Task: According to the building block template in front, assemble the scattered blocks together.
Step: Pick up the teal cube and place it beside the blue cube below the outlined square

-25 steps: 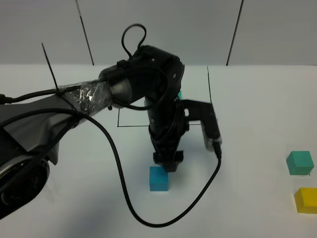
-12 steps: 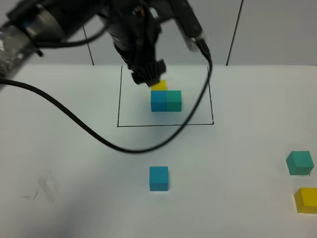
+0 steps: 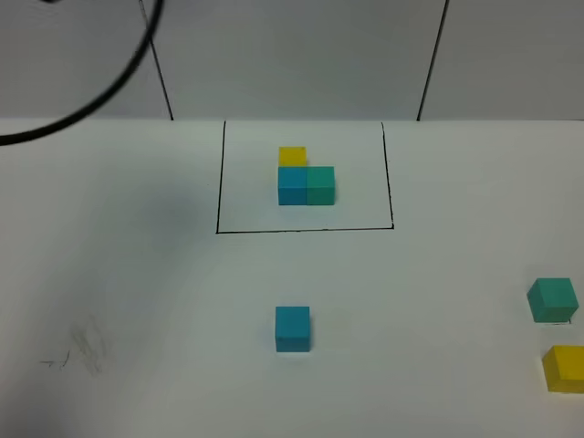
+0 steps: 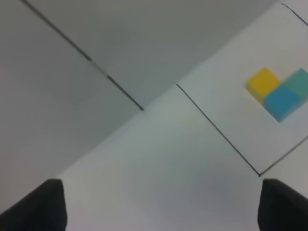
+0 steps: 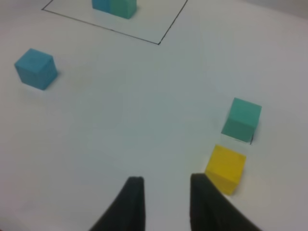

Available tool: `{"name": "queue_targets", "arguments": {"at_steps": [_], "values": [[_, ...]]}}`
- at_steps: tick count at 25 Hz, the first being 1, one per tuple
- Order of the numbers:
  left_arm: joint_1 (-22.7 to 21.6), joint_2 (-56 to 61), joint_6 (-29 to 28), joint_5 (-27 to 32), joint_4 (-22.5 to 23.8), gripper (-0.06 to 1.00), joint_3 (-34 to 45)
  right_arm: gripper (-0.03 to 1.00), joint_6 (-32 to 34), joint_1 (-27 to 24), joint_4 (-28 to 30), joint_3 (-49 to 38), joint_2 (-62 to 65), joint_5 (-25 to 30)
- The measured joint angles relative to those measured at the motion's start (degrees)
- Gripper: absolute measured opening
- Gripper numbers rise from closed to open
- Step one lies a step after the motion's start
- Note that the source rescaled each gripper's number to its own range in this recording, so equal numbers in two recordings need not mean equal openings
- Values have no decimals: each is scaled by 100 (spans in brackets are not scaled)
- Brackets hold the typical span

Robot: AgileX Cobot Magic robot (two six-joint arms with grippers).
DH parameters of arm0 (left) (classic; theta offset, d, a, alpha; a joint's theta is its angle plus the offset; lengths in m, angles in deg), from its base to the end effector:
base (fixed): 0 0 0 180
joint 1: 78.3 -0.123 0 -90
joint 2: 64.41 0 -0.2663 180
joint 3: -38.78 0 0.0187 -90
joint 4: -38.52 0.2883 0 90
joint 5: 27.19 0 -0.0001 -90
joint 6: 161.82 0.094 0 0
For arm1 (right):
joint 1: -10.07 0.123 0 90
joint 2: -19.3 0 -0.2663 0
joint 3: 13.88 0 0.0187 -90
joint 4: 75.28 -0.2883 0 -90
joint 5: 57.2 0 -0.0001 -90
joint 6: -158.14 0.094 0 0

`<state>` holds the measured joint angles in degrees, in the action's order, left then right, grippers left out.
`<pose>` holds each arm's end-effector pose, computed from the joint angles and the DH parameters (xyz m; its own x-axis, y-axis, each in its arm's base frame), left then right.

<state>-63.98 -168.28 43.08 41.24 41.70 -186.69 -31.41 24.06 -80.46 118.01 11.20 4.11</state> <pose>0.3643 -0.0880 0.4922 -0.4304 0.5628 -0.7057 0.4410 0.8133 0.3797 0.0454 0.0190 0.2932 -0.4055 -0.2273 -0.8854 -0.3618 0.9294 -0.0729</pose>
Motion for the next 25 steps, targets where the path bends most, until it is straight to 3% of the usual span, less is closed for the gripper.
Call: {"name": "queue_targets", "arguments": {"at_steps": [8, 18, 25], "values": [[-540, 1577, -135, 3, 536, 87, 265, 0, 0, 0, 0, 0, 0, 0], [-660, 4797, -261, 3, 1338, 86, 3421, 0, 0, 0, 0, 0, 0, 0], [-660, 6732, -1611, 3, 1305, 86, 4983, 0, 0, 0, 0, 0, 0, 0]]}}
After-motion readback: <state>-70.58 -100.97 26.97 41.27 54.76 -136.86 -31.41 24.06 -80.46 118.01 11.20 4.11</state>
